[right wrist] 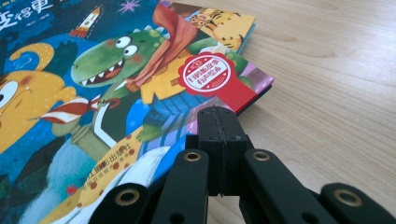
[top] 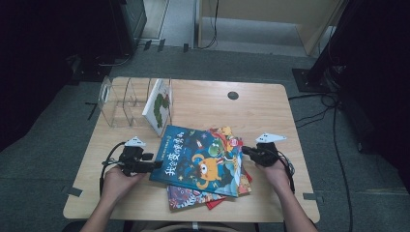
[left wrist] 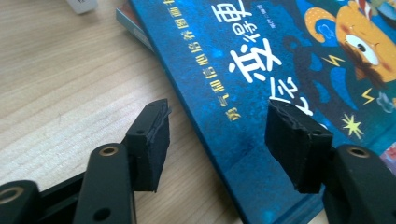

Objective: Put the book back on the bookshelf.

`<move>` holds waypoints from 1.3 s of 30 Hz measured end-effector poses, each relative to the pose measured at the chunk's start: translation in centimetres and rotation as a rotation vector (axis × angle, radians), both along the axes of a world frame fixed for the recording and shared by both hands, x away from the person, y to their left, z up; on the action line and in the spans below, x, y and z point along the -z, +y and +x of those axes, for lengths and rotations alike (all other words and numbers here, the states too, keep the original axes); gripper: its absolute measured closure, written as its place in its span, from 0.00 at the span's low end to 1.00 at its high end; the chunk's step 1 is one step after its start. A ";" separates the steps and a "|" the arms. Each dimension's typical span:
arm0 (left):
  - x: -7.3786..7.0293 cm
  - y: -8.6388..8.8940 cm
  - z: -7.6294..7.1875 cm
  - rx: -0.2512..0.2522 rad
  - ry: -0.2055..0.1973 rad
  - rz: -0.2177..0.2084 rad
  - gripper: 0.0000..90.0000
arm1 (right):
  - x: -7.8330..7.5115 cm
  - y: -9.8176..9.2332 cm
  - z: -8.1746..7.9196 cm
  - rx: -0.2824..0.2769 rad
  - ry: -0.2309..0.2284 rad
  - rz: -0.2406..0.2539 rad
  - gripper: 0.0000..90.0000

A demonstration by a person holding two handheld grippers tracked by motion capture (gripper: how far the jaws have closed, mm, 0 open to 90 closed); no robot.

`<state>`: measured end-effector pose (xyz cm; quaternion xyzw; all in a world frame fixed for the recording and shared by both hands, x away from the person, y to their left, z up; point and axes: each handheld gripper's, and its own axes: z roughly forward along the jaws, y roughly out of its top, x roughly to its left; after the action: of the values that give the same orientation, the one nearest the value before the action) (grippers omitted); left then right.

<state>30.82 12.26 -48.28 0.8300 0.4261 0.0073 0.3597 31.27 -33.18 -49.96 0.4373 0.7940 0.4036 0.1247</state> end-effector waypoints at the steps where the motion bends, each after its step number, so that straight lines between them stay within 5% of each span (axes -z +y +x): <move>1: 0.0 0.0 0.0 0.000 0.001 0.000 0.44 | 0.0 0.1 0.0 -0.002 0.005 0.001 1.00; 21: 0.5 -0.1 0.5 0.008 0.036 0.004 0.41 | 0.0 1.2 -0.9 -0.033 0.013 0.002 1.00; 39: 1.0 -0.1 2.2 0.011 0.151 -0.053 0.39 | 0.1 1.3 -2.4 -0.076 -0.002 -0.009 1.00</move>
<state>33.00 12.12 -49.31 0.8208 0.4477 -0.0686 0.3481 28.92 -31.86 -50.02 0.4059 0.8116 0.4050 0.1121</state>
